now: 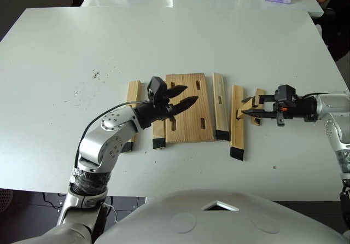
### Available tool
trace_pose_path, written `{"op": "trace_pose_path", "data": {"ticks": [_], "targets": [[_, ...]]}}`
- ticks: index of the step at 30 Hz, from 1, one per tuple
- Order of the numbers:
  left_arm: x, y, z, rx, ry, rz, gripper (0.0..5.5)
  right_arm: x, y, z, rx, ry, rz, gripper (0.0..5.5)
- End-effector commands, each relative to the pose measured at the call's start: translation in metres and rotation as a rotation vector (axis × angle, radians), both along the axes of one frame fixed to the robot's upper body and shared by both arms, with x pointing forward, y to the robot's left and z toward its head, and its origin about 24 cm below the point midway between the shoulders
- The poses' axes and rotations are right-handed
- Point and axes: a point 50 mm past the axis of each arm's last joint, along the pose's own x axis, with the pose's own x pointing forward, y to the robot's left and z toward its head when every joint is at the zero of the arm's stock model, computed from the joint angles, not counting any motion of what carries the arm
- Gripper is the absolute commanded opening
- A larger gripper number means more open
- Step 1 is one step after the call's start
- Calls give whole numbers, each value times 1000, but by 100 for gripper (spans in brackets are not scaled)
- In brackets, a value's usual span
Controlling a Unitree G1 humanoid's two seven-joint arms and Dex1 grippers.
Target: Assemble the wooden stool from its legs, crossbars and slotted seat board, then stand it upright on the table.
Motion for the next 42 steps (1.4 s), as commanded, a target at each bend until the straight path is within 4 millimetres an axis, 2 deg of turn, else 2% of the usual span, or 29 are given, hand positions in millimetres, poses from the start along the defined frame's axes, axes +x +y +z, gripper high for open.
{"op": "trace_pose_path", "data": {"ticks": [1,4,8,16,19,25,26,30,34,36,39,42], "targets": [[-1,-2,1,3,7,-16,283,-12,-11,-40,-101,190,-38,130],[-1,-3,-1,11,17,-23,283,-14,-11,-61,-150,235,-41,130],[-1,-5,-1,12,24,-40,283,-16,-8,-77,-192,288,-31,130],[0,-6,-2,11,41,-48,283,-10,-9,-81,-298,340,26,130],[0,-8,-2,-13,61,-48,283,-6,-11,-91,-355,336,-10,130],[3,-8,-2,-6,68,-51,283,-2,-9,-101,-337,311,-87,130],[3,-8,-3,-4,70,-50,283,-1,-8,-102,-329,297,-109,166],[4,-9,-3,-9,77,-45,283,3,-7,-107,-294,238,-195,225],[4,-9,-4,-10,82,-39,283,11,-3,-102,-206,168,-284,281],[4,-8,-4,-13,83,-32,283,13,-4,-92,-153,141,-308,285],[3,-7,-5,-17,86,-23,283,7,-8,-71,-101,99,-299,285],[2,-7,-5,-29,90,-16,283,5,-10,-36,-28,20,-314,285]]}}
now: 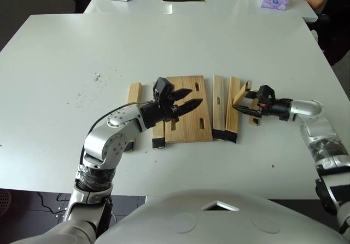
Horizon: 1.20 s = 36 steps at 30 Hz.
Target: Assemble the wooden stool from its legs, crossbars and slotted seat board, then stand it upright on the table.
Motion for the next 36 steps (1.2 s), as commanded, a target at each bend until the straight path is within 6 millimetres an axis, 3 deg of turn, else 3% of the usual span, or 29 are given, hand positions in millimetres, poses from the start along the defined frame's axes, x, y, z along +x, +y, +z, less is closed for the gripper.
{"op": "trace_pose_path", "data": {"ticks": [1,5,13,15,19,27,31,36], "targets": [[-1,2,-1,-6,11,16,283,-11,-6,39,54,-50,-22,285],[-1,3,-1,-7,11,24,283,-15,1,81,130,-149,-37,285],[0,3,0,-6,9,22,283,-19,24,137,381,-277,-53,285],[1,3,1,-7,8,18,283,-17,36,144,436,-290,-37,285],[3,2,1,-8,8,15,283,-12,54,146,474,-293,-13,234],[6,2,0,-6,14,13,283,7,68,155,470,-345,16,229],[7,1,-1,4,15,8,283,11,72,141,459,-319,14,229],[6,-1,-4,5,30,3,283,9,68,61,299,-155,-28,229]]}}
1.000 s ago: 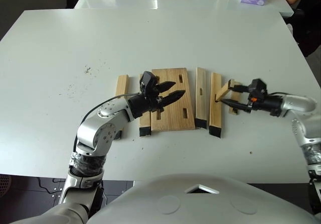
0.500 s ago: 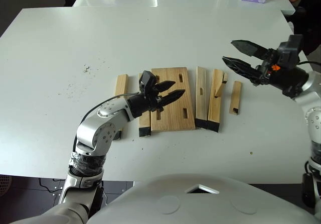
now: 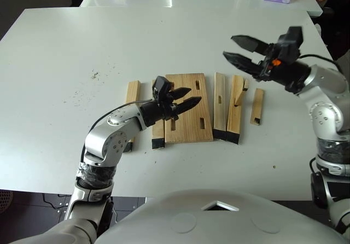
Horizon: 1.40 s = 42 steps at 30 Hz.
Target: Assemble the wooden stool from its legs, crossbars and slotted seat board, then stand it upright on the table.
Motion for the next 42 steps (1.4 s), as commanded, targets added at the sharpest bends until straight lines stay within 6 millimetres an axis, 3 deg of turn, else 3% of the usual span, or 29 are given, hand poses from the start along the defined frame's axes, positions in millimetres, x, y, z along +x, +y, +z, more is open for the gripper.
{"op": "trace_pose_path", "data": {"ticks": [1,3,5,8,11,14,17,22,28,32,38,42], "targets": [[1,-3,-1,17,6,-10,283,-6,-4,-70,-116,171,-14,229],[1,-4,-3,22,12,-19,283,-11,-8,-91,-152,213,-22,229],[1,-3,-2,27,13,-25,283,-14,-11,-87,-128,194,-26,229],[2,1,-2,27,15,-9,283,-16,-14,-54,-34,109,-36,229],[-1,3,-4,26,21,14,283,-21,-11,-5,144,-14,-61,229],[-3,4,-7,24,26,38,283,-42,0,22,249,0,23,229],[-3,6,-9,23,30,61,283,-65,8,-3,112,116,104,229],[-3,7,-13,33,40,71,283,-95,-5,-81,-127,366,152,229],[-2,8,-17,51,41,63,283,-100,-33,-131,-245,457,83,229],[-3,8,-18,56,37,63,283,-101,-48,-134,-277,452,73,229],[-8,7,-22,53,39,87,283,-100,-65,-118,-334,432,96,229],[-9,6,-23,53,33,96,283,-98,-75,-104,-312,403,1,229]]}}
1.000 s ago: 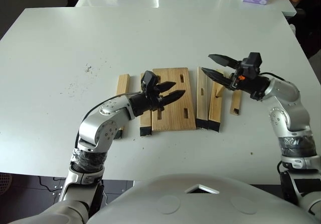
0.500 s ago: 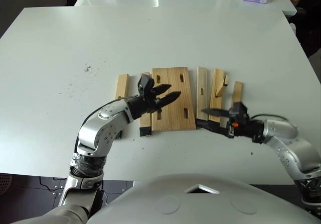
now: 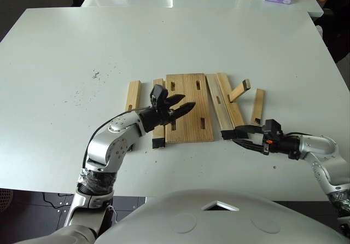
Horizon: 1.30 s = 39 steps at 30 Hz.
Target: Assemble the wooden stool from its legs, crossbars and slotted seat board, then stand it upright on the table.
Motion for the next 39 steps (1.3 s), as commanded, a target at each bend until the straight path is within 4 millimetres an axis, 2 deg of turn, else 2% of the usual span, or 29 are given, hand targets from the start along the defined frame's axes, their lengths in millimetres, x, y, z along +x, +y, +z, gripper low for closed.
{"op": "trace_pose_path", "data": {"ticks": [1,3,6,9,12,19,28,32,39], "targets": [[-1,0,1,8,-13,12,283,-1,-11,15,0,-32,-127,247],[-2,3,0,10,-13,29,283,-4,-6,24,16,-82,-215,267],[-6,4,-2,10,-9,48,283,-13,6,19,-69,-99,-392,315],[-8,3,-2,9,-7,59,283,-22,20,15,-56,-53,-516,317],[-7,3,-2,9,-9,65,283,-19,32,14,0,-21,-594,317],[-4,0,-2,12,-14,58,283,-8,43,3,-18,-13,-663,317],[-6,-1,-3,11,-8,59,283,-13,42,-16,-92,39,-696,317],[-6,-2,-4,7,-7,66,283,-12,41,-16,-136,26,-683,317],[-7,-4,-5,0,-6,84,283,-6,43,-3,-207,-45,-647,317]]}}
